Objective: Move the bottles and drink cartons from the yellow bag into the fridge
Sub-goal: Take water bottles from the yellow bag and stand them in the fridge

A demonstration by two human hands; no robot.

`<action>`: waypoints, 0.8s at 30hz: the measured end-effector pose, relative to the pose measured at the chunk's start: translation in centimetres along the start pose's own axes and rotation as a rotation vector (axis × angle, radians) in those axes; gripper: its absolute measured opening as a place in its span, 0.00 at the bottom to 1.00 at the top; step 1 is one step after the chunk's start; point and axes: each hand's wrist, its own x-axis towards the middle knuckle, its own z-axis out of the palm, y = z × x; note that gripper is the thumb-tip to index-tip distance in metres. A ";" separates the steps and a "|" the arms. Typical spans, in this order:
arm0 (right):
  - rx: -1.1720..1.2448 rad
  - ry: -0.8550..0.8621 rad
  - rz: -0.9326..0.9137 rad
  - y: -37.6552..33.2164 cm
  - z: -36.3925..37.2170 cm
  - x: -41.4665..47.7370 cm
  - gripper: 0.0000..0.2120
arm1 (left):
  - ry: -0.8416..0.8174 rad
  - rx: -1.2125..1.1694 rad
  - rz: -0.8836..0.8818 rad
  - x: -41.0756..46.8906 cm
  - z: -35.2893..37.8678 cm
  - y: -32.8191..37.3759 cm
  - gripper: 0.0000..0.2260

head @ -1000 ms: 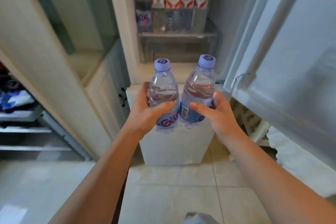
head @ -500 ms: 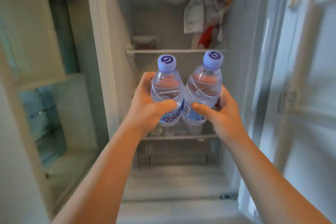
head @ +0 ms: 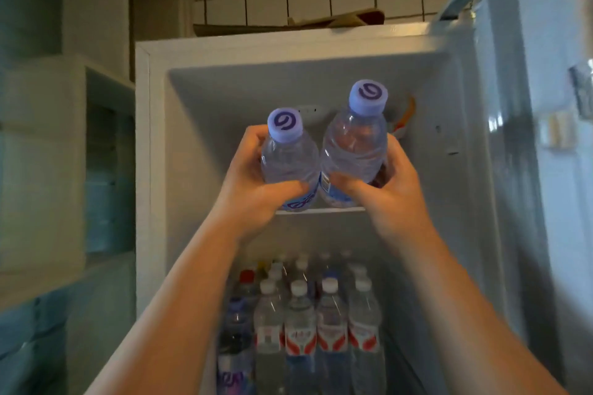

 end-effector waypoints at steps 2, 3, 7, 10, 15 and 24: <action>-0.040 -0.011 0.007 1.0 0.1 1.2 0.28 | -0.012 0.032 0.007 1.1 -0.4 -1.0 0.30; -0.066 -0.023 0.016 1.5 0.1 1.7 0.29 | -0.019 0.054 0.012 1.6 -0.6 -1.5 0.30; -0.164 -0.085 0.076 3.9 -0.1 3.2 0.29 | -0.086 0.154 0.027 3.2 -1.8 -4.4 0.26; -0.206 -0.111 0.112 5.8 -0.3 4.0 0.28 | -0.136 0.228 0.010 4.0 -2.1 -6.6 0.26; -0.251 -0.108 0.164 9.0 -0.3 4.1 0.27 | -0.197 0.313 -0.022 4.4 -2.5 -9.6 0.26; -0.411 -0.182 0.180 13.5 -1.3 4.5 0.39 | -0.358 0.588 -0.180 5.4 -3.0 -12.4 0.30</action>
